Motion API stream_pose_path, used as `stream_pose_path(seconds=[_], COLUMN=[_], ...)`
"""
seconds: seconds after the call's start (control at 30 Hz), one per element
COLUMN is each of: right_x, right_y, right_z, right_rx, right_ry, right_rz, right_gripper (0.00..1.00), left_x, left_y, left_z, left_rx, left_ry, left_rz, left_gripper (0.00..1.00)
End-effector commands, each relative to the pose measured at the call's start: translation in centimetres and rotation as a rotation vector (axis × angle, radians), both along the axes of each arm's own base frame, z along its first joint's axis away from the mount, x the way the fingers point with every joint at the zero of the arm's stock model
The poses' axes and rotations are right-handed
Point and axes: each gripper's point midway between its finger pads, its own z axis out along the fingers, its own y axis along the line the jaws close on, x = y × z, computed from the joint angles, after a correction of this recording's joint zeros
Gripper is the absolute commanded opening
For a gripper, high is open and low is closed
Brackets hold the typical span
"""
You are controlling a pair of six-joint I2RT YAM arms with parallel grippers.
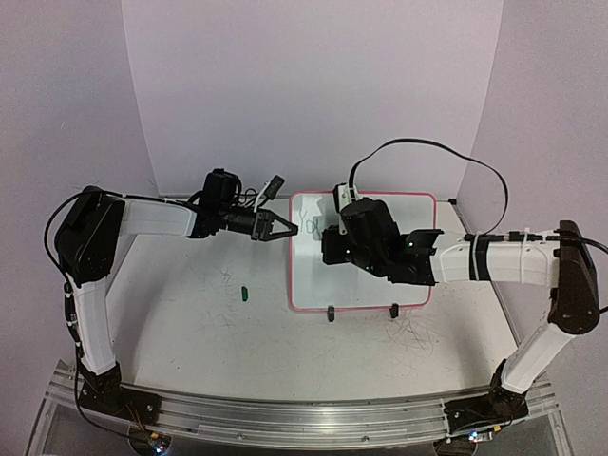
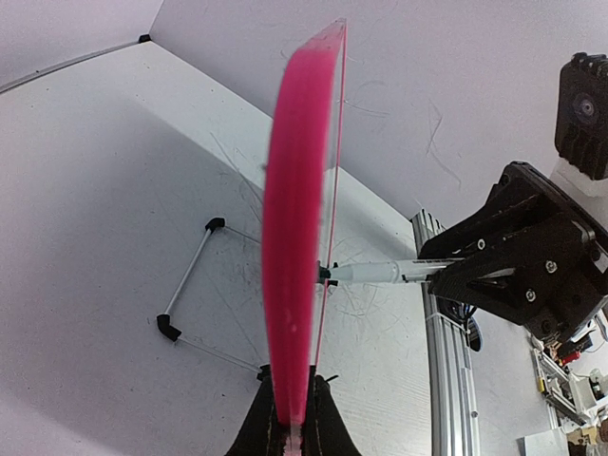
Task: Write a sentence on the whiteboard
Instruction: Pick up the sentence from the whiteboard.
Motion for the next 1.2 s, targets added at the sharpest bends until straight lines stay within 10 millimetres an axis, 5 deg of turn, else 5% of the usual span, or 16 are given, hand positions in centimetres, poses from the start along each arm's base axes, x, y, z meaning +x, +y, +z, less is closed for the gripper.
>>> stream_pose_path(seconds=[0.0, 0.67, 1.17], right_x=[-0.1, 0.0, 1.6], right_y=[-1.8, -2.3, -2.8], right_z=[-0.9, -0.5, 2.4], right_rx=[-0.056, -0.072, -0.06], right_ry=[0.022, 0.012, -0.049], right_rz=[-0.039, -0.059, -0.097], right_gripper=[0.0, 0.0, 0.0], left_x=[-1.1, -1.1, -1.1], left_y=[-0.7, -0.7, -0.7], left_z=[1.5, 1.5, 1.7], left_rx=[-0.017, -0.018, -0.019], left_ry=[-0.054, -0.057, -0.06], left_rz=[-0.028, -0.028, -0.028], left_gripper=[0.0, 0.0, 0.0])
